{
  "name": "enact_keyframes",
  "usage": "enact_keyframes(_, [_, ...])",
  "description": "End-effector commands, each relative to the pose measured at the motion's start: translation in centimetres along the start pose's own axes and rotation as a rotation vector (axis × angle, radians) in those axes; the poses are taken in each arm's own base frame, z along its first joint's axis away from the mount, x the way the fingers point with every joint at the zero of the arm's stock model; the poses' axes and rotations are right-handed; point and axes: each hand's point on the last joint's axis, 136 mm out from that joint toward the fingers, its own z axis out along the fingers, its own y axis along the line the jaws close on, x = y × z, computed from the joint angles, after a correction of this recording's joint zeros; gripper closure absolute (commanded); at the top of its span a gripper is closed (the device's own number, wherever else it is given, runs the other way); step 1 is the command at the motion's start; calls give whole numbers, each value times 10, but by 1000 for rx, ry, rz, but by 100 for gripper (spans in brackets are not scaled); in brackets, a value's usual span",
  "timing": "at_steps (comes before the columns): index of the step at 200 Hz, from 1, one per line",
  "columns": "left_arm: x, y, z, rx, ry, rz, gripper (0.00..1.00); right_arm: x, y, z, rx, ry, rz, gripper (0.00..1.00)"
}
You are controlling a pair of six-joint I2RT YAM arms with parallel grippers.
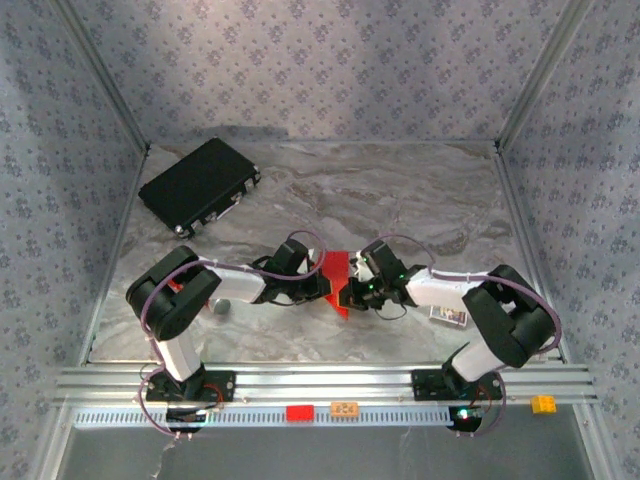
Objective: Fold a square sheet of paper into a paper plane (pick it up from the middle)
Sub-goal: Third fold the triangle at the center of the table.
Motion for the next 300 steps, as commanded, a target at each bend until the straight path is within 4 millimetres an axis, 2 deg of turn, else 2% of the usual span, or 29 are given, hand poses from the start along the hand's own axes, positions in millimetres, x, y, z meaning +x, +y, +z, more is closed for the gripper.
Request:
enact_keyframes(1, [-7, 27, -3, -123, -47, -2, 93, 8, -14, 1, 24, 13, 46, 95])
enact_keyframes(27, [-9, 25, -3, -122, -48, 3, 93, 11, -20, -4, 35, 2, 58, 95])
enact_keyframes(56, [-9, 25, -3, -124, -47, 6, 92, -3, 8, -16, -25, -44, 10, 95])
enact_keyframes(74, [-10, 25, -3, -123, -47, 4, 92, -9, 24, -11, -74, -39, -6, 95])
enact_keyframes(85, [-9, 24, -3, -123, -47, 6, 92, -11, 27, -6, -68, -32, -7, 95])
enact_keyframes(109, [-10, 24, -3, -122, -47, 6, 92, -10, 11, 7, -23, -8, 31, 95])
enact_keyframes(135, [-11, 20, -3, -111, -48, 14, 92, 4, -15, 15, 29, 28, 80, 96])
enact_keyframes(160, [-18, 1, -8, -70, -57, 51, 90, 17, -39, 13, 105, 32, 111, 99])
enact_keyframes(185, [-27, -26, -22, -32, -86, 108, 86, 15, -41, 12, 115, 25, 112, 99])
enact_keyframes(203, [-25, -30, -28, -51, -81, 104, 87, 13, -40, 11, 114, 18, 106, 99])
enact_keyframes(221, [-14, -25, -24, -68, -49, 72, 90, 13, -40, 11, 114, 15, 102, 100])
enact_keyframes(255, [7, -15, -5, -67, -2, 23, 92, 13, -40, 10, 112, 12, 103, 100])
enact_keyframes(300, [6, 23, 8, -195, -6, -32, 95, 14, -43, 10, 119, 13, 105, 100])
